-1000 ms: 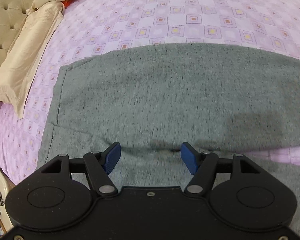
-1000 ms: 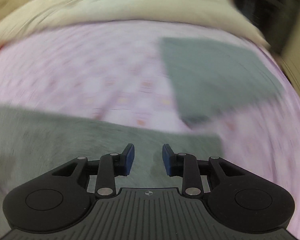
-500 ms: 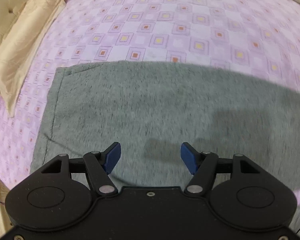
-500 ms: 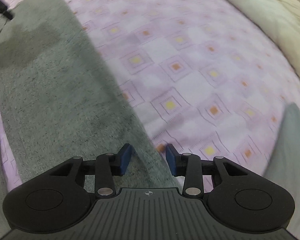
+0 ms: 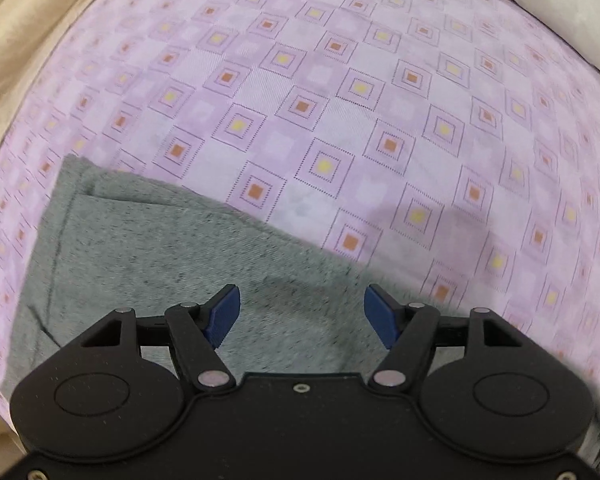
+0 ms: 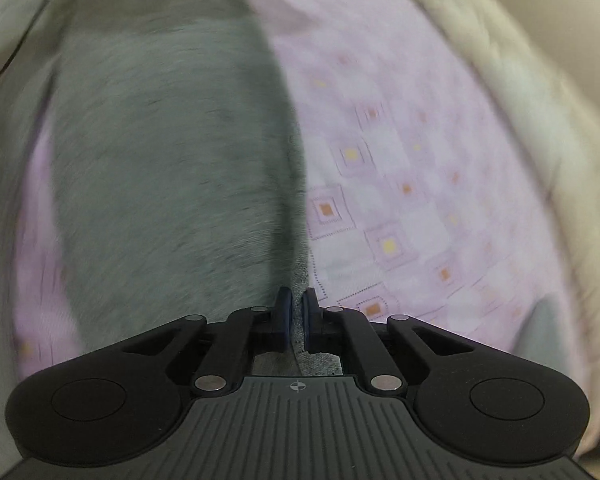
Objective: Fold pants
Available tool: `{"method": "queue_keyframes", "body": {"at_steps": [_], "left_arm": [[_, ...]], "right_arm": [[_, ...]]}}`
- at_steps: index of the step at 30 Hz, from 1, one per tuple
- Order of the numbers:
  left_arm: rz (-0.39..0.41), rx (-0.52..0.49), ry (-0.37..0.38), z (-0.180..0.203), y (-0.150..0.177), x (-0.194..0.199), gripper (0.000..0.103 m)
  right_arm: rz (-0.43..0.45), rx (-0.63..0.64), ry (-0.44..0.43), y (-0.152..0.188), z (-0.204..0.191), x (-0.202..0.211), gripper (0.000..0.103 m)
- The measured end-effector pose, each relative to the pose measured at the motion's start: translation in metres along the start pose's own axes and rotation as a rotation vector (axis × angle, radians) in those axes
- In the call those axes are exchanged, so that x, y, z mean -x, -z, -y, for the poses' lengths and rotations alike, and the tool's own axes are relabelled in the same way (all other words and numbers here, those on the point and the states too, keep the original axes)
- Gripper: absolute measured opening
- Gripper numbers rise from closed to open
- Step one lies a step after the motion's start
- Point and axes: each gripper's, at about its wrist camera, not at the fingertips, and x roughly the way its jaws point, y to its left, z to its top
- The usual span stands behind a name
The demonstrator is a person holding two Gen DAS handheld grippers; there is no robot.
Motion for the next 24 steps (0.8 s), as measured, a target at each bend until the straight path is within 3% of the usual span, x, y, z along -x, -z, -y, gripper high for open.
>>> {"method": "queue_keyframes", "body": {"at_steps": [3,15,16,18,19,20,24], "left_arm": [[-0.021,0.021,0.011,0.003,-0.003,-0.006,0.071],[-0.128,0.103,0.009,0.005,0.000,-0.035,0.075],[-0.144,0.093,0.005,0.007,0.001,-0.041,0.071],[-0.184,0.078,0.022,0.010,0.005,-0.051,0.019],[-0.174,0.102,0.041,0.008,0.006,-0.048,0.017],[-0.145,0.126,0.048,0.007,0.008,-0.040,0.007],[0.000,0.077,0.060,0.008,0.026,0.019,0.006]], "right_arm": [[0.052,0.106,0.072,0.003,-0.026,0.022,0.006],[0.068,0.123,0.052,-0.005,-0.062,0.046,0.006],[0.065,0.108,0.060,-0.005,-0.063,0.048,0.006],[0.059,0.054,0.071,-0.008,-0.057,0.050,0.006],[0.056,0.017,0.075,-0.010,-0.052,0.052,0.006],[0.057,-0.028,0.079,-0.010,-0.048,0.056,0.006],[0.091,-0.283,0.096,-0.008,-0.028,0.086,0.006]]}}
